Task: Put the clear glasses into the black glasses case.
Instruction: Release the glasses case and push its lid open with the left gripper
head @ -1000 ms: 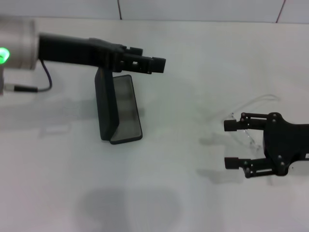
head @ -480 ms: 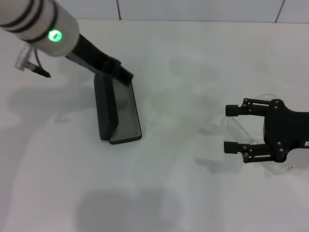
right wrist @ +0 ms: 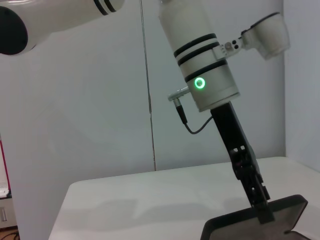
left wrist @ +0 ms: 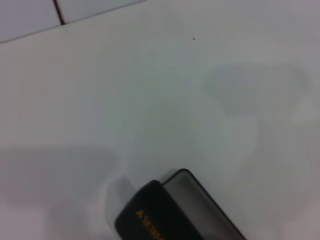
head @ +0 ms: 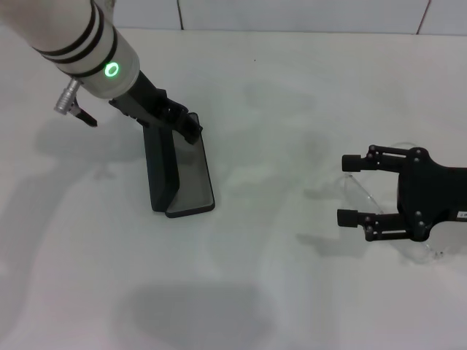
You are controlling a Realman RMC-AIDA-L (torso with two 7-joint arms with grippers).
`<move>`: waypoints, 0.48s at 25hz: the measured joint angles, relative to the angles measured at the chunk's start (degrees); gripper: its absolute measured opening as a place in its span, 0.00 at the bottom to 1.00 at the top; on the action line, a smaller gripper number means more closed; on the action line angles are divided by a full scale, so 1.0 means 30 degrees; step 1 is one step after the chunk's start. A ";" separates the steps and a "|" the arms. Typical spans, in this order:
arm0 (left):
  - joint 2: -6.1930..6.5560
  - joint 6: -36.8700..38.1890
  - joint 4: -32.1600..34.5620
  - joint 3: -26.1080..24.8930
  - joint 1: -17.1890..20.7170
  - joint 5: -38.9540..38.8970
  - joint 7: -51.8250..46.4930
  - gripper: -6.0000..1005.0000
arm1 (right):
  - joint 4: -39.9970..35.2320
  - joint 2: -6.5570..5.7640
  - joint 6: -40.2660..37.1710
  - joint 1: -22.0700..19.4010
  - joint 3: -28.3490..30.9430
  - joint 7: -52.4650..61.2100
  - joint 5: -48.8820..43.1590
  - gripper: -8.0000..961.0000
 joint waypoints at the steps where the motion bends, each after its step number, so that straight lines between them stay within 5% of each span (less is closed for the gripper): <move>1: 0.0005 -0.0150 -0.0239 -0.0075 -0.0071 0.0167 -0.0001 0.87 | 0.0050 0.0002 0.0004 0.0013 -0.0002 -0.0070 0.0004 0.83; 12: -0.0016 -0.0616 -0.1247 -0.0480 -0.0018 0.0830 0.0002 0.87 | 0.0350 0.0041 0.0036 0.0097 0.0000 -0.0169 0.0027 0.83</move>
